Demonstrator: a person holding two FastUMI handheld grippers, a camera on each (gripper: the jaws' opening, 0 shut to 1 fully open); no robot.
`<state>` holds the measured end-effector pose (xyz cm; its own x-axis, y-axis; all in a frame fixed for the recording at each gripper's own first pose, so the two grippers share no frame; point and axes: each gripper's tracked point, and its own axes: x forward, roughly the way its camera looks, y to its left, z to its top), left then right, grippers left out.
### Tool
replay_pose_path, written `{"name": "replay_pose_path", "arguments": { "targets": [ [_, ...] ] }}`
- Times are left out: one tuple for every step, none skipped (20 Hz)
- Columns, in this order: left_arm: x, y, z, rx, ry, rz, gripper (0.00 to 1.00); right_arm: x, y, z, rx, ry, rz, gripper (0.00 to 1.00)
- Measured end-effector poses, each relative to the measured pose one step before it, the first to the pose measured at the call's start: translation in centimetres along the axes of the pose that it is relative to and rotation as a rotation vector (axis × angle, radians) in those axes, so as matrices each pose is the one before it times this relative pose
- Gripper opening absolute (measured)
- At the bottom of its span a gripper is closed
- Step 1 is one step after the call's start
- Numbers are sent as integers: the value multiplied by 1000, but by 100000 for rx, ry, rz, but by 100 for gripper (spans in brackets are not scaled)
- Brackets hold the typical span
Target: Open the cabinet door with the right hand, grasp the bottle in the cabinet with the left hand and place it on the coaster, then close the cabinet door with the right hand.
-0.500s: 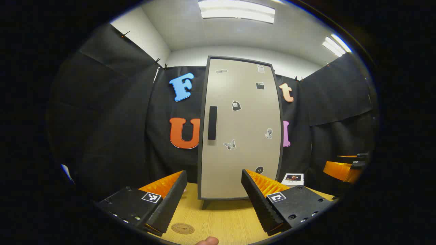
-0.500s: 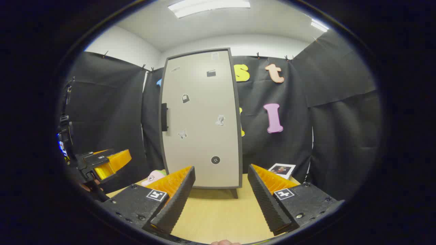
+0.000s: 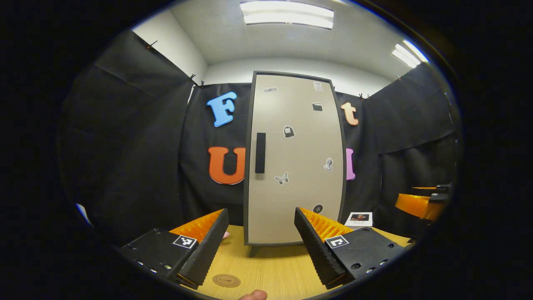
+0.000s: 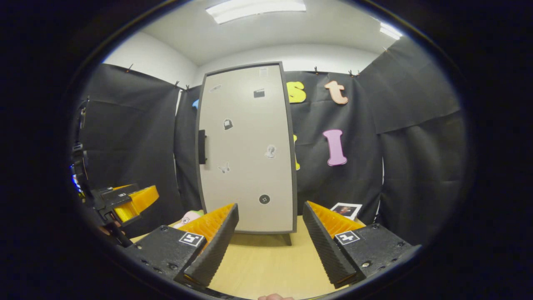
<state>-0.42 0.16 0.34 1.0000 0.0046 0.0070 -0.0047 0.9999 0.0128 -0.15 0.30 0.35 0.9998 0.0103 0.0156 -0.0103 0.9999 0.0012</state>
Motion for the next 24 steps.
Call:
{"name": "replay_pose_path", "arguments": {
  "targets": [
    [-44,55,9,-75,58,-28,96,-7,146,-56,-102,236,205,95],
    [-61,-35,7,8,212,-59,96,-67,119,-206,-199,558,265,99],
    [-56,-38,-8,19,-71,-130,96,31,47,-108,-176,404,204,99],
    [-11,-7,51,115,-208,-139,96,44,21,-106,-99,255,33,95],
    [-26,-74,94,282,-263,-99,96,-47,100,-4,-61,302,148,95],
    [53,7,18,269,-109,62,96,12,144,-9,12,112,262,95],
    [48,8,-47,104,42,-27,96,32,114,75,-22,-103,204,95],
    [-22,40,-39,-106,139,-171,96,-2,84,-8,-37,10,165,95],
    [-29,-6,-19,-167,19,-11,96,-56,77,64,21,-129,282,95],
    [-37,10,-42,-193,31,121,96,-27,149,93,-66,-328,158,95],
    [2,-37,-80,-94,74,-5,96,-20,6,35,-253,-202,11,95],
    [-10,90,-107,-19,274,56,96,4,31,-82,-307,-121,277,95],
    [50,63,-67,36,239,90,96,14,244,133,116,-637,1134,95],
    [-85,115,-51,107,252,209,96,-50,287,88,206,-451,885,99],
    [-57,221,-6,201,-37,386,96,-11,125,70,-110,-17,520,99],
    [-36,127,85,296,-244,437,96,14,142,70,-592,4,480,99],
    [-31,231,71,455,-981,888,96,147,115,178,-893,-200,448,95],
    [-33,62,78,308,-512,434,96,200,300,198,-797,-439,674,95],
    [-49,-71,-275,231,608,-141,96,376,368,203,-457,-254,1049,95],
    [-91,-12,-445,106,962,131,96,316,574,-102,278,328,1453,99],
    [-114,58,-218,-102,488,140,96,426,610,17,358,457,1925,99],
    [-30,-21,18,-215,202,-55,96,474,535,231,389,-105,1947,95],
    [-166,-23,-66,-94,207,-144,96,669,607,491,354,-303,2701,95],
    [-167,-72,-136,27,181,-65,96,783,562,542,745,-418,2242,95]
  ]
}}
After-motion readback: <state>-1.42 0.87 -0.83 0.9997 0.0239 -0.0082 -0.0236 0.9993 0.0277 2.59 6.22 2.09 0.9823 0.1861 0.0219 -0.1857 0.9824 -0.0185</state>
